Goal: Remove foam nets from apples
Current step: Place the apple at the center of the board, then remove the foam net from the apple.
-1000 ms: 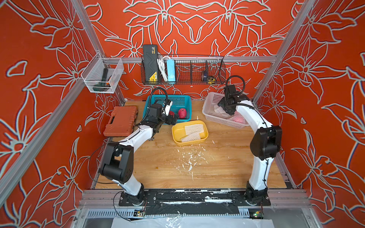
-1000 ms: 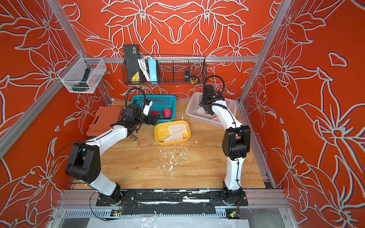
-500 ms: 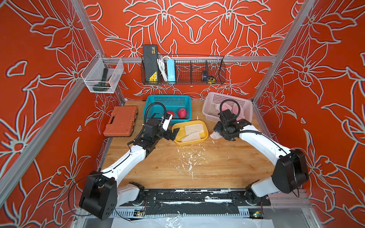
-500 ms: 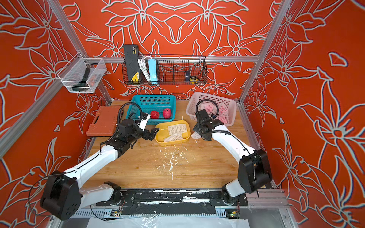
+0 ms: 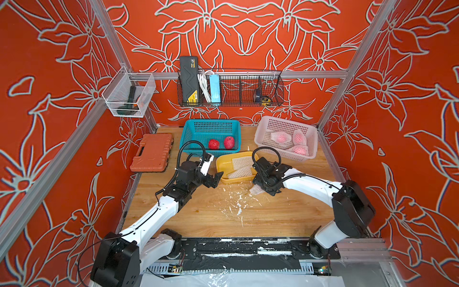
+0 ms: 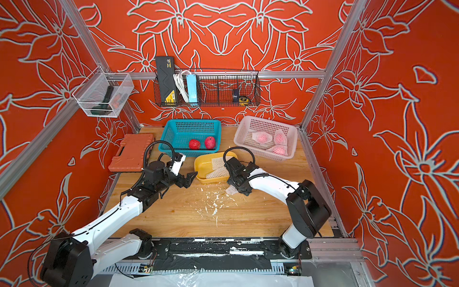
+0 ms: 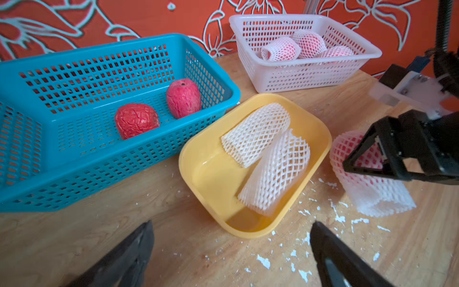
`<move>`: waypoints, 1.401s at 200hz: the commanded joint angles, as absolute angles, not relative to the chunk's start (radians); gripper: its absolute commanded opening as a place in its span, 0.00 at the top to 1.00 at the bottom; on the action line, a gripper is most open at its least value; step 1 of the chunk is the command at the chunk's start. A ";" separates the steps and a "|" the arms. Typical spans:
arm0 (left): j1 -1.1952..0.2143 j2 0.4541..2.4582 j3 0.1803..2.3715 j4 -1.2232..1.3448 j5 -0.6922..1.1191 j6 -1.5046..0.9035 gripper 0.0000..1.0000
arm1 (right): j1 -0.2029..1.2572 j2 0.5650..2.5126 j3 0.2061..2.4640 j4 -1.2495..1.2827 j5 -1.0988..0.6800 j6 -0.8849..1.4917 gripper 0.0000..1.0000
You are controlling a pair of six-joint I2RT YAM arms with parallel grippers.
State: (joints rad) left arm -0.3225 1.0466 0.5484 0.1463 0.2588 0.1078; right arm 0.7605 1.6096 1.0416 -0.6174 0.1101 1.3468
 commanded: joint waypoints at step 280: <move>-0.707 1.407 0.585 0.256 0.439 0.435 0.44 | 0.513 1.223 0.960 -0.604 0.180 0.722 0.10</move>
State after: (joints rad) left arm -0.7017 1.3693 0.5499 0.2241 0.4545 0.3973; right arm 0.5915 1.2785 1.0115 -0.6857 0.2287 1.0477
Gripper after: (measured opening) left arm 0.566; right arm 0.928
